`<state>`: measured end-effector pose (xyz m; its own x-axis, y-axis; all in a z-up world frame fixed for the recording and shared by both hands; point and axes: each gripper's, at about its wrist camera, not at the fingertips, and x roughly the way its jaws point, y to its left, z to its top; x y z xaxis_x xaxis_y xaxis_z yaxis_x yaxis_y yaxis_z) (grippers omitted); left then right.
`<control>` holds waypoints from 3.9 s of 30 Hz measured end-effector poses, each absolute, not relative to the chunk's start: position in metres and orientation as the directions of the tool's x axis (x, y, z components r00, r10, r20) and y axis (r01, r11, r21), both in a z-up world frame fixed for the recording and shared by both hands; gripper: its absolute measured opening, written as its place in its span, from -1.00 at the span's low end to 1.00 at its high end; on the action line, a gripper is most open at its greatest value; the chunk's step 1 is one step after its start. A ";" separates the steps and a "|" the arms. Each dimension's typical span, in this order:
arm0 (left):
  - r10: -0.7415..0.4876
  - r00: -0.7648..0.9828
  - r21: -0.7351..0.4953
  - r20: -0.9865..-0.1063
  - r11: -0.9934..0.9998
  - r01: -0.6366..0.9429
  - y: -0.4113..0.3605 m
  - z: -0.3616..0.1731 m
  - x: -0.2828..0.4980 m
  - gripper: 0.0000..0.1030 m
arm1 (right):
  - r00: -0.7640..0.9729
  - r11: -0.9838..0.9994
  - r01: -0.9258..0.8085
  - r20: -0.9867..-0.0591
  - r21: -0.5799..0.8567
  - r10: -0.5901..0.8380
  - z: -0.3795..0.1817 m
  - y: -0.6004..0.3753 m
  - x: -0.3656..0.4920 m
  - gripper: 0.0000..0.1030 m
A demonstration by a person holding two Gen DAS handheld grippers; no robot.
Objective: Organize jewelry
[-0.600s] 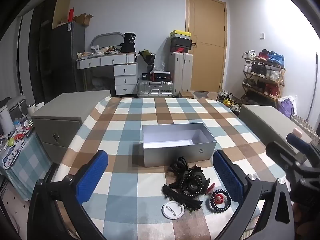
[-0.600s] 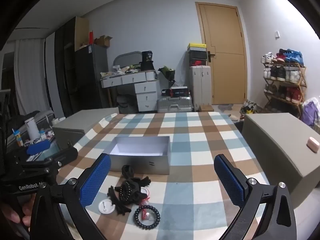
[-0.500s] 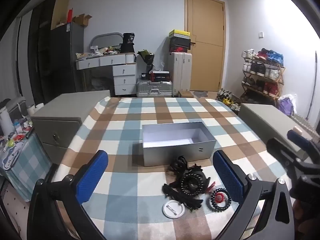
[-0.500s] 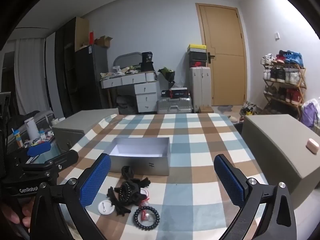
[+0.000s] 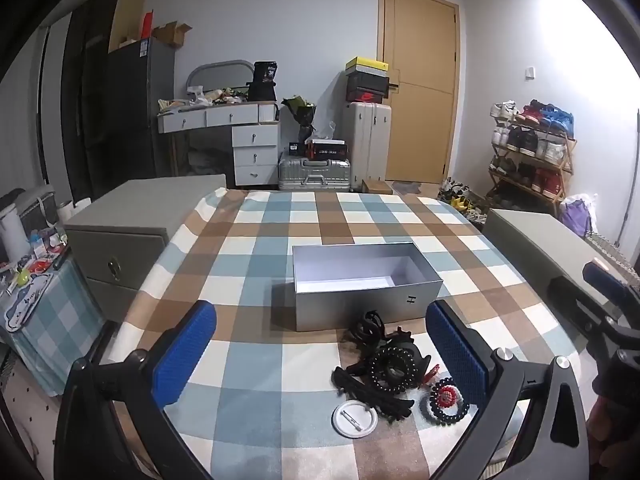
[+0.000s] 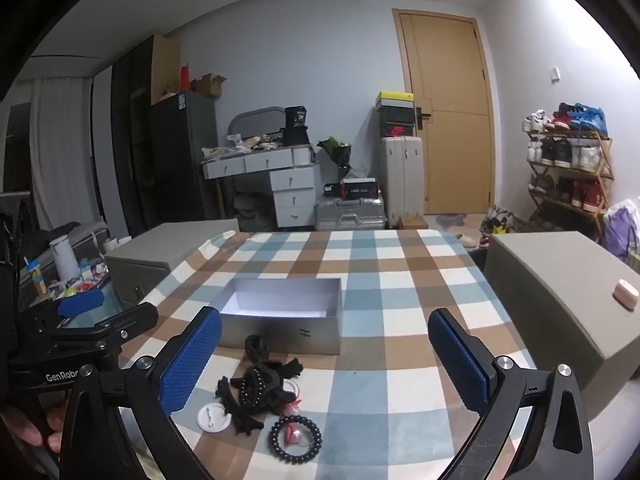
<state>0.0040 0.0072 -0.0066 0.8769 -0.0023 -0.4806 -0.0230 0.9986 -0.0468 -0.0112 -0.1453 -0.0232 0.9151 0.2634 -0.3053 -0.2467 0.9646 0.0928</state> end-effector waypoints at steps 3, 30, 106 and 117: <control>-0.003 0.881 -0.045 -0.474 0.999 -0.021 0.006 -0.006 0.003 0.98 | 0.916 0.965 -0.248 -0.305 0.084 0.262 -0.022 -0.145 -0.011 1.00; -0.005 0.881 -0.043 -0.473 0.999 -0.017 0.006 -0.005 0.001 0.98 | 0.923 0.963 -0.259 -0.273 0.075 0.270 -0.015 -0.140 -0.019 1.00; -0.286 0.552 -0.089 -0.783 0.930 0.356 -0.002 -0.099 0.020 0.02 | 0.861 0.973 -0.214 -0.454 0.086 0.229 -0.084 -0.149 0.031 1.00; -0.270 0.564 -0.063 -0.780 0.931 0.359 0.005 -0.096 0.027 -0.75 | 0.853 0.974 -0.208 -0.471 0.091 0.226 -0.086 -0.158 0.027 1.00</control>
<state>0.0267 0.0049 -0.0963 0.5639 -0.2704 -0.7803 0.3592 0.9311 -0.0631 0.0267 -0.1582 -0.0861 0.8528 0.2256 -0.4711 -0.2076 0.9740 0.0906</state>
